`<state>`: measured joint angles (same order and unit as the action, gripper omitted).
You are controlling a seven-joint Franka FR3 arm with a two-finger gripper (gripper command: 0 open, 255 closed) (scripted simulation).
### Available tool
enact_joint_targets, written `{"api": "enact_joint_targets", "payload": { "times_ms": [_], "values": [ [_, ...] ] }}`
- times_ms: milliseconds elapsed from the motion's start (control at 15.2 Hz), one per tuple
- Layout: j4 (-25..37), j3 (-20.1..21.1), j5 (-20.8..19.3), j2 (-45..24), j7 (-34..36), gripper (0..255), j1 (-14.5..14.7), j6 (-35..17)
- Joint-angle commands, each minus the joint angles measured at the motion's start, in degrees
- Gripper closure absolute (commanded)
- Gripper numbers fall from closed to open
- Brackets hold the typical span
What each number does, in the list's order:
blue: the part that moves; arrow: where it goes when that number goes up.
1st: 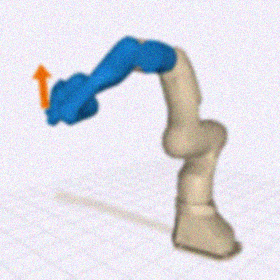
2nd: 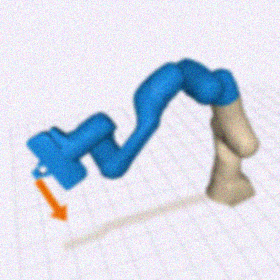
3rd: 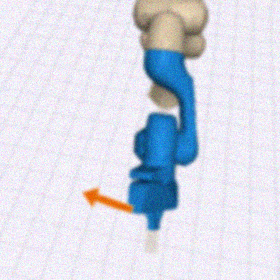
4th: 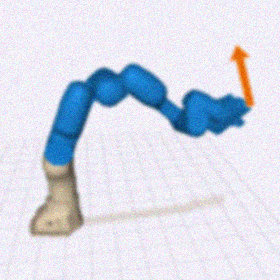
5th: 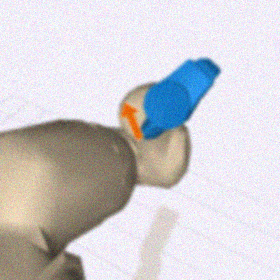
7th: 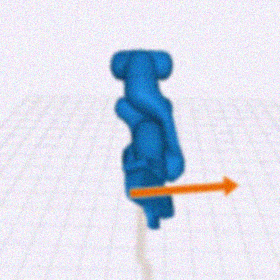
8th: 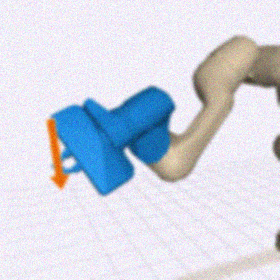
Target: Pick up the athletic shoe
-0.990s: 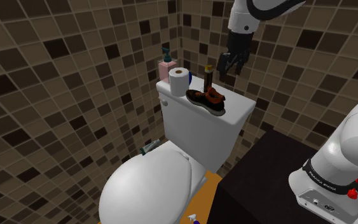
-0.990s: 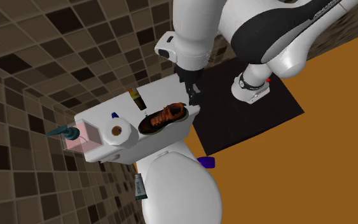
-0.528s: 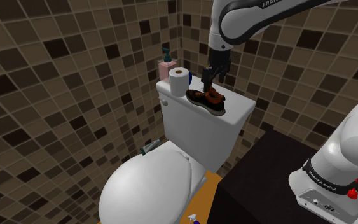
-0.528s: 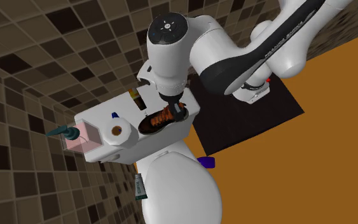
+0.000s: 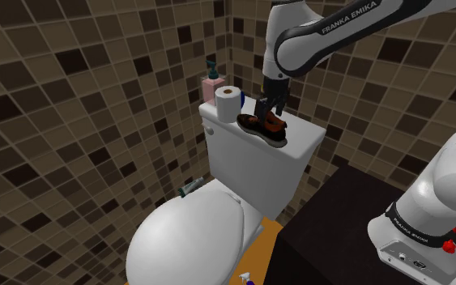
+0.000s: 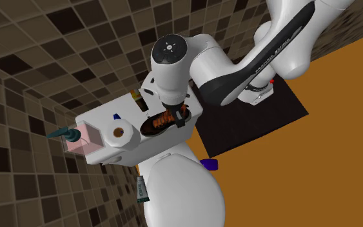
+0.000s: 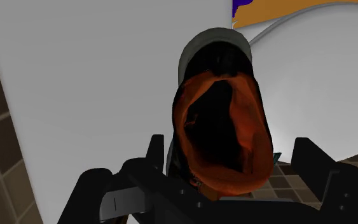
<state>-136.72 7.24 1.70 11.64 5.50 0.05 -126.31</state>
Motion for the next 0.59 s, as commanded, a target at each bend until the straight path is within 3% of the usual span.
{"api": "enact_joint_targets", "payload": {
  "times_ms": [0, 66, 528],
  "values": [
    [-0.2, 0.0, 0.0, -0.3, 0.0, 0, 0.0, -0.6],
    [-0.2, 0.0, 0.0, -0.4, 0.0, 255, 0.0, -0.6],
    [-0.2, 0.0, 0.0, -0.4, 0.1, 255, 0.0, -0.6]
  ]
}}
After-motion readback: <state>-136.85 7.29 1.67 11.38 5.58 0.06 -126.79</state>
